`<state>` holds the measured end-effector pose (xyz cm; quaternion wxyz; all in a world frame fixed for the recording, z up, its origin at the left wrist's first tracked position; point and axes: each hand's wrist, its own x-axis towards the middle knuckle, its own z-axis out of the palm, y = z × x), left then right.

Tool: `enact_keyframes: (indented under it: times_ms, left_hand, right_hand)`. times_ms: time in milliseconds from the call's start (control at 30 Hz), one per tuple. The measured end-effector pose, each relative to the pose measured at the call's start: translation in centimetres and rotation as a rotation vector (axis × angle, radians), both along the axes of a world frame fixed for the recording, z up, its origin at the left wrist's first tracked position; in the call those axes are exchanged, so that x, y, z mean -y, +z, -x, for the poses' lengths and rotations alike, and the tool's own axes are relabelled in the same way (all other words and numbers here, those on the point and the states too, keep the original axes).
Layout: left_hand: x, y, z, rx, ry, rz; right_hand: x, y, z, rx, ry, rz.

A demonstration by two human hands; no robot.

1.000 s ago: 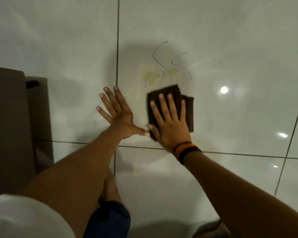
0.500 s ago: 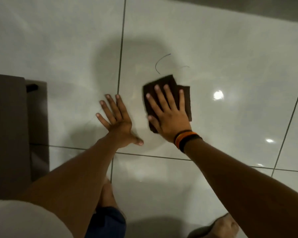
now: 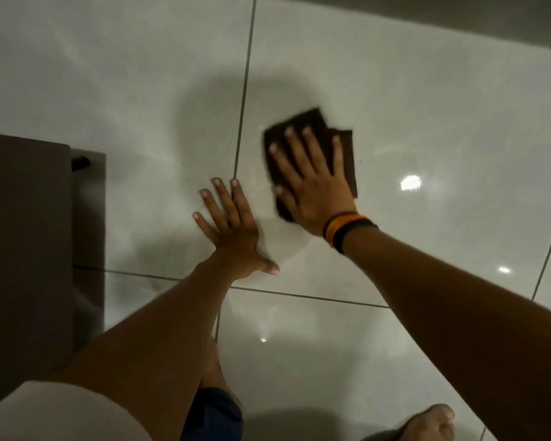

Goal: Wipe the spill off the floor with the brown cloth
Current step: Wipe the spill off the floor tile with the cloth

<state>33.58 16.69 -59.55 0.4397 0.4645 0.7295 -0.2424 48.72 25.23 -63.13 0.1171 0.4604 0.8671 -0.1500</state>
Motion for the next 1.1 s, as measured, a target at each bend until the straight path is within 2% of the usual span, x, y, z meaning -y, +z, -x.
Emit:
enact_keyframes:
  times_ms: [33,100,200,267,333,400,500,567,633,700,800,867,933,1033,1100]
  left_hand:
    - [0.0,0.1,0.0,0.007,0.002,-0.002]
    - [0.0,0.4,0.0,0.036,0.011,-0.001]
    - [0.0,0.5,0.1,0.035,0.007,0.007]
    - [0.1,0.3,0.2,0.039,0.012,0.001]
    - [0.3,-0.1,0.4,0.057,0.009,-0.026]
    - [0.7,-0.5,0.5,0.068,0.004,-0.052]
    - [0.8,-0.6,0.4,0.044,-0.002,-0.066]
    - [0.6,-0.5,0.2,0.031,0.003,-0.048]
    - [0.7,-0.5,0.3,0.035,0.002,-0.042]
    - [0.6,-0.3,0.4,0.06,0.003,-0.031]
    - [0.6,0.0,0.6,0.075,-0.015,-0.018]
    - [0.5,0.0,0.5,0.068,-0.01,-0.016]
    - [0.7,-0.3,0.5,0.065,-0.011,-0.032]
    - [1.3,-0.7,0.6,0.07,-0.036,-0.077]
    - [1.5,-0.8,0.5,0.05,-0.042,-0.103]
  right_hand:
    - [2.0,0.5,-1.5,0.002,0.086,0.036]
    - [4.8,1.0,-5.8,0.026,0.073,0.071]
    - [2.7,1.2,-9.9,0.079,-0.228,0.087]
    - [-1.5,0.7,-8.4,0.084,-0.46,0.084]
    - [-5.7,0.1,-4.6,0.052,-0.578,0.04]
    - [-7.5,-0.5,-0.5,0.031,-0.483,0.007]
    - [-4.5,-0.6,2.6,-0.006,-0.098,-0.031]
    - [0.0,0.0,1.4,-0.033,0.133,0.01]
    - [4.8,0.5,-2.3,-0.051,0.265,0.073]
    - [9.7,1.0,-6.9,-0.005,0.19,0.108]
    - [16.3,2.1,-10.2,0.129,-0.245,0.169]
    - [18.4,2.4,-9.1,0.174,-0.358,0.217]
    - [17.0,2.1,-7.4,0.1,-0.257,0.226]
    - [10.4,0.6,-6.0,-0.046,0.159,0.139]
    - [5.0,-0.2,-5.5,-0.075,0.244,0.053]
